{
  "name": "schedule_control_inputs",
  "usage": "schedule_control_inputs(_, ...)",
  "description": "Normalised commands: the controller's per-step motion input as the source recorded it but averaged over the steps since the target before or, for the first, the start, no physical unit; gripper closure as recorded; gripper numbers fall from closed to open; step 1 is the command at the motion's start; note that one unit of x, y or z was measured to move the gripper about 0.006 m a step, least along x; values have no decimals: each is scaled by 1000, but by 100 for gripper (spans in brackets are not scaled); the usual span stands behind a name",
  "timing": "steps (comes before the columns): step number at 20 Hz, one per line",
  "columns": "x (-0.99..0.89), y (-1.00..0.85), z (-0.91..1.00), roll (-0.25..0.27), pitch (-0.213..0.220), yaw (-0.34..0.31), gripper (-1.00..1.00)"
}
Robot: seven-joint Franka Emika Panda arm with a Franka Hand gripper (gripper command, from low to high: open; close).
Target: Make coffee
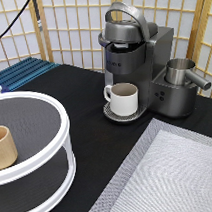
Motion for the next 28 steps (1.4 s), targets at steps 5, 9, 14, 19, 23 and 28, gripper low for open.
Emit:
schedule_control_inputs(5,347,60,-298,0,17,-172,-100)
schedule_control_inputs(9,82,19,-369,13,51,-125,-100)
schedule_control_inputs(14,1,-36,-382,4,51,-85,-100)
schedule_control_inputs(19,33,-123,-388,0,40,-67,-100)
schedule_control_inputs(23,-29,-436,-298,0,37,-73,-100)
schedule_control_inputs(28,-101,-429,-350,11,34,-96,-100)
